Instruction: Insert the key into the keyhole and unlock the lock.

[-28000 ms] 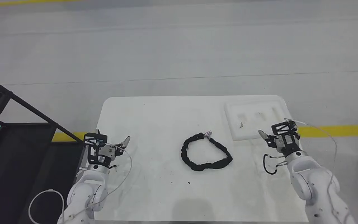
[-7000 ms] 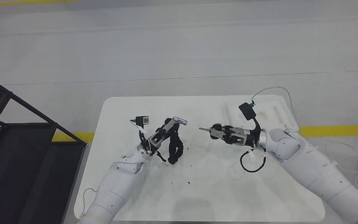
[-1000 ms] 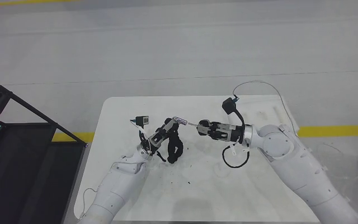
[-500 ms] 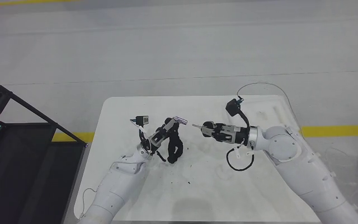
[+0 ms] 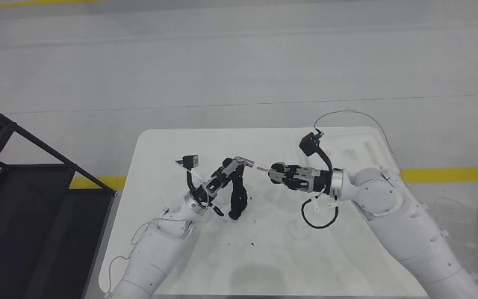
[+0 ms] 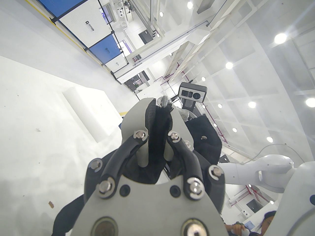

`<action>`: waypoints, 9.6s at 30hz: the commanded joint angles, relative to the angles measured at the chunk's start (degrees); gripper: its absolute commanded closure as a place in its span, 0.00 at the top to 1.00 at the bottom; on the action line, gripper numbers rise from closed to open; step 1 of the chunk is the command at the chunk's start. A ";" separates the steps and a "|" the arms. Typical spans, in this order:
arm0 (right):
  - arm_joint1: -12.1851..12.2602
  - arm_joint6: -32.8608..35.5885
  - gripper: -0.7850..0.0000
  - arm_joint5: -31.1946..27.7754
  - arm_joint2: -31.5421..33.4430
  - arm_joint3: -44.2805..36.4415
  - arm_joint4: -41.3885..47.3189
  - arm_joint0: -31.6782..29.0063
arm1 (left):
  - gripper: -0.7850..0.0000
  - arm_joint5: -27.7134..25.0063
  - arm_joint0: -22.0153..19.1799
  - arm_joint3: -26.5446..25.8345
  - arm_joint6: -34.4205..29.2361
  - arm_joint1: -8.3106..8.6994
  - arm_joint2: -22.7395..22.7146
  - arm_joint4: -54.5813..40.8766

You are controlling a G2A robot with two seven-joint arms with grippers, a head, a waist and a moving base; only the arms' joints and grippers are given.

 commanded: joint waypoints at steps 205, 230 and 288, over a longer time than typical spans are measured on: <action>-5.54 6.30 1.00 16.73 -3.56 10.71 18.08 7.70 | 0.00 15.78 7.70 -14.70 12.68 0.54 -3.87 21.07; -6.75 7.83 1.00 17.40 -4.91 10.79 19.64 8.26 | 0.00 15.78 7.70 -14.70 12.68 0.54 -3.87 21.07; -8.51 6.72 1.00 15.27 -4.51 11.13 18.54 9.22 | 0.00 15.78 7.70 -14.70 12.68 0.54 -3.87 21.07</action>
